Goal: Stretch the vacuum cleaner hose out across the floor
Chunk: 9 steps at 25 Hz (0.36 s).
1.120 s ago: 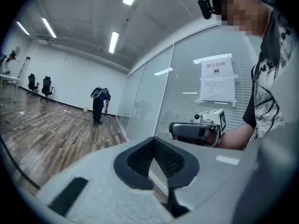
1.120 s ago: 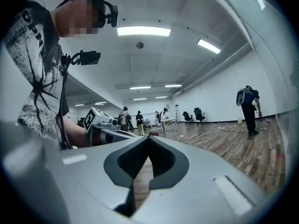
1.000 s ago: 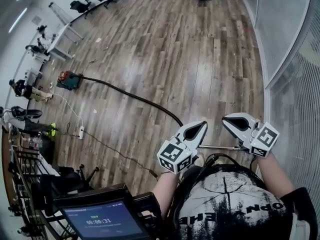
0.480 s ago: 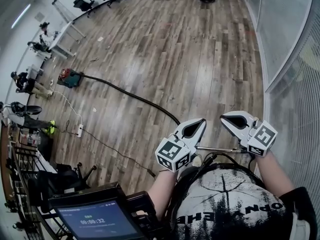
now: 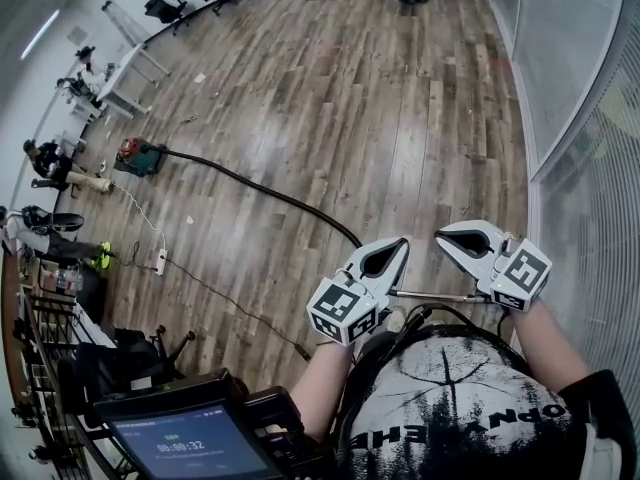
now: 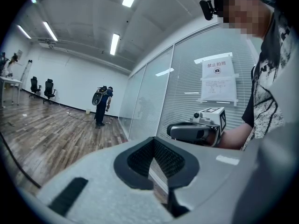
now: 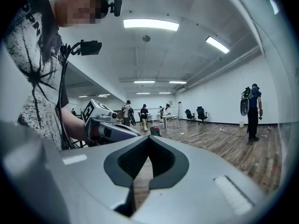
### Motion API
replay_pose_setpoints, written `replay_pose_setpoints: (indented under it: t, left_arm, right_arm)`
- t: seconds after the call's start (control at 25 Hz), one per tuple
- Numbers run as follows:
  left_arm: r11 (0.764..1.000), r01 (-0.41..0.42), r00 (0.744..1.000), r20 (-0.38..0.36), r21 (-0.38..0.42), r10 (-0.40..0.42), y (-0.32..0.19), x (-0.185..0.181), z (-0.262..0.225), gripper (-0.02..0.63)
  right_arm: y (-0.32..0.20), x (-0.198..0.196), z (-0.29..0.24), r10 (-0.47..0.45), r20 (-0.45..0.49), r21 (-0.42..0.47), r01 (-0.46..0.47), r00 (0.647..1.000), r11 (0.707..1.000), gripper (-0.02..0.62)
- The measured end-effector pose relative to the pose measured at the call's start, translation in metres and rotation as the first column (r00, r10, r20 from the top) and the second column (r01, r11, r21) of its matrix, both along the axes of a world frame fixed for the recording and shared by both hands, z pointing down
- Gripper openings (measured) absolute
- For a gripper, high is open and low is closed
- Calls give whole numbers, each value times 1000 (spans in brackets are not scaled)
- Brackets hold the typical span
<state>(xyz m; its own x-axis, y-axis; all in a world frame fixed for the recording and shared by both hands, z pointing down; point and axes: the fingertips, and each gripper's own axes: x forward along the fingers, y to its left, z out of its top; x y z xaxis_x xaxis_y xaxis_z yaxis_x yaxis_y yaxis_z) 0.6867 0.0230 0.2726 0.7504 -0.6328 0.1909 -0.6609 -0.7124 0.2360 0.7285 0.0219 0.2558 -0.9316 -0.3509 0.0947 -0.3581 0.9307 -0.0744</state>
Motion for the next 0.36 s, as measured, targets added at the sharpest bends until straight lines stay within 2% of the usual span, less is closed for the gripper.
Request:
replay_pose_setpoints:
  t: [0.36]
  left_arm:
    - [1000,-5,1000,-4,-7,5,3,0,3,0]
  right_arm:
    - [4,-7,3,-9,-11,-1,9,1000,1000,6]
